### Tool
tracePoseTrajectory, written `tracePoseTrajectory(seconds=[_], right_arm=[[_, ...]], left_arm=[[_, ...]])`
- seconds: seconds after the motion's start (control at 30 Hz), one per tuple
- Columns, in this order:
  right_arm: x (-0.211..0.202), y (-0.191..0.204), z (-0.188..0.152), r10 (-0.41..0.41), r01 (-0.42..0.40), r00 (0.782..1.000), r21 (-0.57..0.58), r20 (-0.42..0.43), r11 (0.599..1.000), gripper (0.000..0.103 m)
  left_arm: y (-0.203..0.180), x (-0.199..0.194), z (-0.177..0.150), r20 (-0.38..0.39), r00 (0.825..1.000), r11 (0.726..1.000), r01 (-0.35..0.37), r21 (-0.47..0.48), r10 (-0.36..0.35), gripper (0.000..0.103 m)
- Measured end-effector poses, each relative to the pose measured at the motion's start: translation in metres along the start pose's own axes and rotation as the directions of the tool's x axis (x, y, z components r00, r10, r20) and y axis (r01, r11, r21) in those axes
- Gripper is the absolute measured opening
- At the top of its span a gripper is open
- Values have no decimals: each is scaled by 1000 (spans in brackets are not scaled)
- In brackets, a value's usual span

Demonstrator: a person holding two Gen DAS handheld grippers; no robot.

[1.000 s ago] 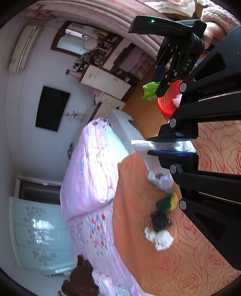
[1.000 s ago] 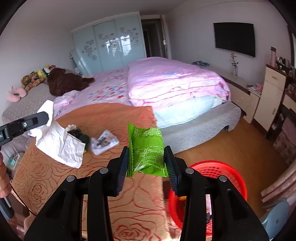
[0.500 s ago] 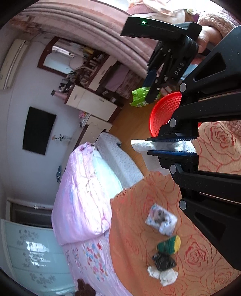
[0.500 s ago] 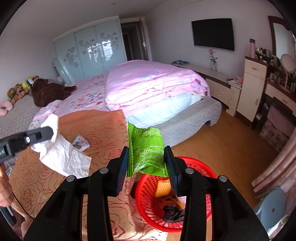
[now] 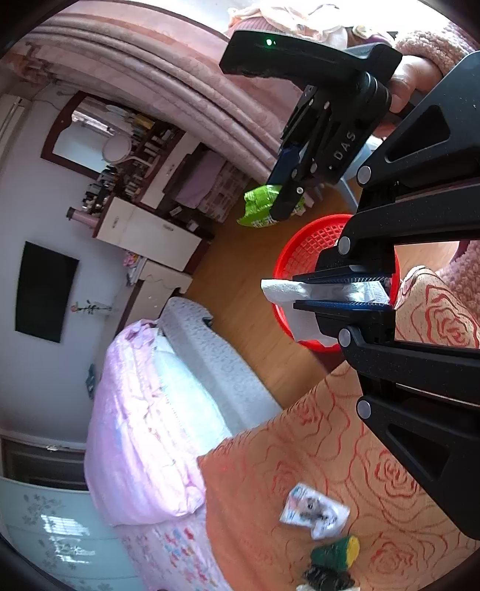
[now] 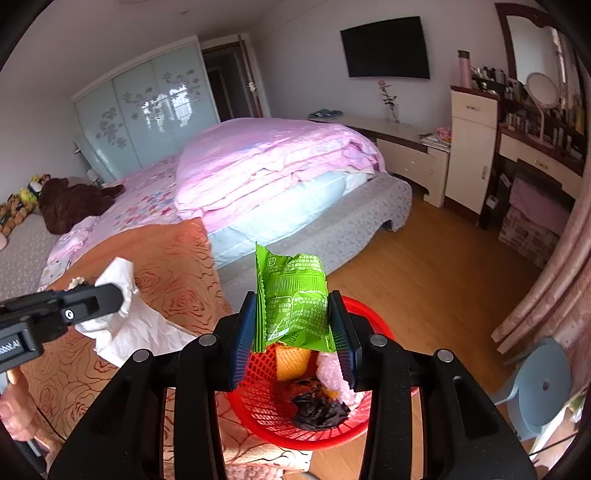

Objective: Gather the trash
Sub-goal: 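Carry the white tissue and green packet over the red wastebasket with both tools, then open both tools to drop the tissue and green packet into the wastebasket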

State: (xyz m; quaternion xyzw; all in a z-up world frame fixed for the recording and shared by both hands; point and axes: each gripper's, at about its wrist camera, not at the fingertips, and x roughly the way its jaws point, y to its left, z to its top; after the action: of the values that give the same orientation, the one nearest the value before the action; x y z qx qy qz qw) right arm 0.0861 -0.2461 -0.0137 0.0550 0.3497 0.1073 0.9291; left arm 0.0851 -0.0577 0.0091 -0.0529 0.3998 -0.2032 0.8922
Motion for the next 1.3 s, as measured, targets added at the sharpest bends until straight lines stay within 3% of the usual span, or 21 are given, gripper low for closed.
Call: tracePoseTrajectory(seconds=[0.77,0.97,1.03,1.1,1.3], right_arm=[[34,-27,-22,-49,56,993,70,-109,996,39],[40,-32,-27,-49,60,990,83,-132,995,40],[40,-33,-28,-54,67,990,91,-132,994,49],[41,-35,-28,-59,72,990,100,-130,992,57],[38,-39,-27,-76,89,990,110,-120,990,65]], left_arm=[[-18,79,-18,-149,989,996,10,86,3,8],[-13,86,-21,-175,985,997,10,81,4,23],[-13,86,-22,-173,985,997,8,75,5,37],[-11,84,-22,-167,986,998,2,69,9,43],[-7,77,-23,-146,989,998,-24,66,34,51]])
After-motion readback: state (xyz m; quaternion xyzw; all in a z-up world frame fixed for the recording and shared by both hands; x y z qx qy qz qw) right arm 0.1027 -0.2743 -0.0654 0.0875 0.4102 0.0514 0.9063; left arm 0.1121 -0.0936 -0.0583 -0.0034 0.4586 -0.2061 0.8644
